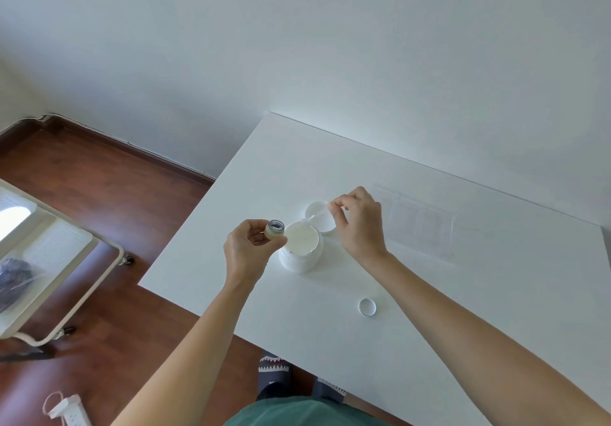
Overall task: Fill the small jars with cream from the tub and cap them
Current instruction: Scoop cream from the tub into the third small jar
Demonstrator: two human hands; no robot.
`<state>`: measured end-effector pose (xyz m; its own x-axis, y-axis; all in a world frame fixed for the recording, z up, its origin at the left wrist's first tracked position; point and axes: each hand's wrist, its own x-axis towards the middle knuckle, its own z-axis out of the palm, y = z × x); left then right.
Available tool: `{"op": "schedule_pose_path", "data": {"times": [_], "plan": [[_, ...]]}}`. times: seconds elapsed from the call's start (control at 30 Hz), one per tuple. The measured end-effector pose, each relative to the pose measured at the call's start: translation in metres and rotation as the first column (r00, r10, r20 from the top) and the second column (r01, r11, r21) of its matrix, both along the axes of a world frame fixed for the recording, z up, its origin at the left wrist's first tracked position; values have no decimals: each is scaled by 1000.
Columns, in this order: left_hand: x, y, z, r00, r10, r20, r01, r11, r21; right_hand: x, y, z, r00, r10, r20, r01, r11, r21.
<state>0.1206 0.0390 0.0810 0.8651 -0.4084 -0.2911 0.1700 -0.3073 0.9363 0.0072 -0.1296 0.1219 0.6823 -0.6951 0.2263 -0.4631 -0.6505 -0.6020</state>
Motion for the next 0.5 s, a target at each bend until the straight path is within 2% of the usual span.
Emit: {"op": "schedule_pose_path", "data": {"times": [0.13,0.23,0.5], "plan": [[2,15,-3,999,33,-7,-33,999,-37,9,15,-18,984,86,-158,-125,958,-257],[2,24,-5,999,45,-14,-46,998,-52,16,24,-28,961,113,-253,-199,916,-349],[2,37,-9,998,60,-25,-62,997,-52,26,27,-55,919,128,-372,-180,978,-108]]}}
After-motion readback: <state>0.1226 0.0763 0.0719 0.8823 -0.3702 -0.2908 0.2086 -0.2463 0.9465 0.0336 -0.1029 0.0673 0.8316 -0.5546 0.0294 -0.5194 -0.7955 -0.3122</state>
